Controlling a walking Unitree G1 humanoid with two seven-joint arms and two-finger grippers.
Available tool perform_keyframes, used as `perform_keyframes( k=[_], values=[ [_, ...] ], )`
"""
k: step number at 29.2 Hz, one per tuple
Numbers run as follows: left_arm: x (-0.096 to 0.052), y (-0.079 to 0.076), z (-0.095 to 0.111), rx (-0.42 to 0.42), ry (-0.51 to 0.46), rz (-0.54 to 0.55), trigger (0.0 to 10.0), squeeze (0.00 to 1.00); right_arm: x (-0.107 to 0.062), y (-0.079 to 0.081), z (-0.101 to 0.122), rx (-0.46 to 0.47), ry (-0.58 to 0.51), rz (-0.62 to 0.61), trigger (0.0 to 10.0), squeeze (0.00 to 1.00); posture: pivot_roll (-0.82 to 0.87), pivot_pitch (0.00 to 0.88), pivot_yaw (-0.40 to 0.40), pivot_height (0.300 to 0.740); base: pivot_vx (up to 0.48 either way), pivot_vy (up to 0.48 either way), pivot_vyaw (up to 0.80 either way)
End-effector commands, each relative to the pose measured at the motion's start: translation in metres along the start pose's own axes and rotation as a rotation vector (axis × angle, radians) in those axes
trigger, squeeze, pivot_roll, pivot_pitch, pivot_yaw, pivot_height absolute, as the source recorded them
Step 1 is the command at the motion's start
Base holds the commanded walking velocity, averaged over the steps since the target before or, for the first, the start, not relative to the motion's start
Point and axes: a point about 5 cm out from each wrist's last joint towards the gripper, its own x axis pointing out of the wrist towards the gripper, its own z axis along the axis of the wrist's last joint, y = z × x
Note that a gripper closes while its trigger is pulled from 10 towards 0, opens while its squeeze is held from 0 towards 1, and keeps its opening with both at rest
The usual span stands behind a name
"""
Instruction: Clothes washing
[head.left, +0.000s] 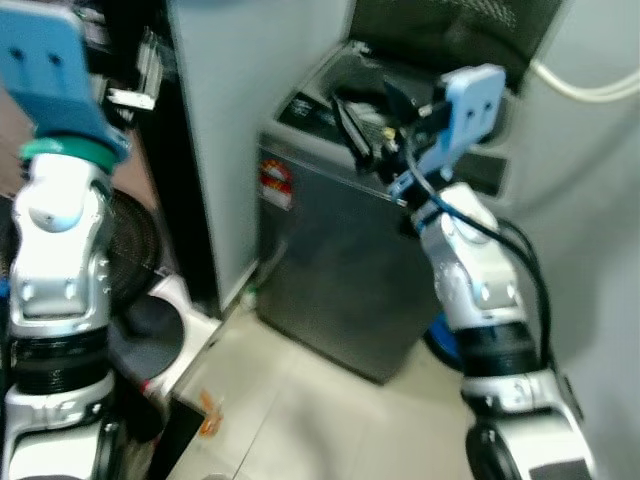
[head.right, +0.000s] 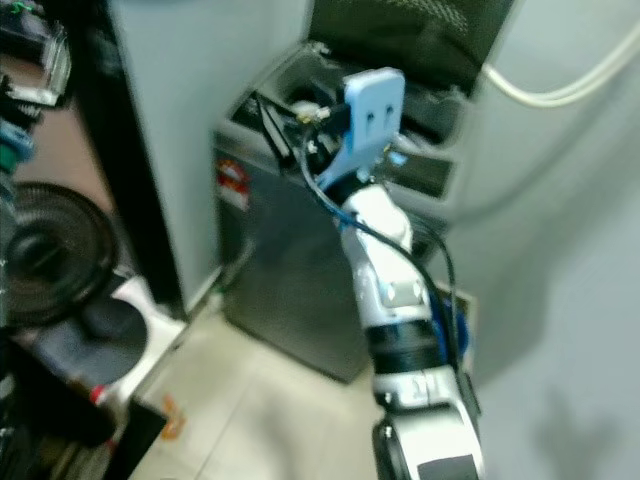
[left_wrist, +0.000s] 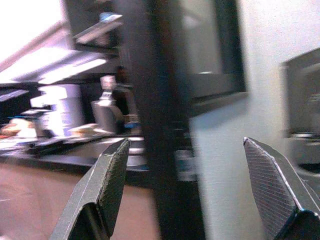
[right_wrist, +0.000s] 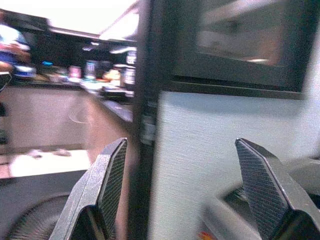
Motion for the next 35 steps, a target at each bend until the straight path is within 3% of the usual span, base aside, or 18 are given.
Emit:
perform_keyframes(
  k=[1,35],
  values=[
    [0.000,-0.002,0.001,-0.003,-0.003,-0.010,10.0,0.00,0.000,-0.002,0.002,-0.009,-0.002,0.001,10.0,0.00,0.11,0.000,-0.074,0.740,0.000,0.000,0.79],
    [-0.003,-0.013,-0.016,-0.004,0.066,-0.058,10.0,0.00,-0.006,-0.003,-0.006,-0.002,0.030,-0.013,10.0,0.00,0.10,0.000,-0.067,0.740,0.000,0.000,0.78]
  ],
)
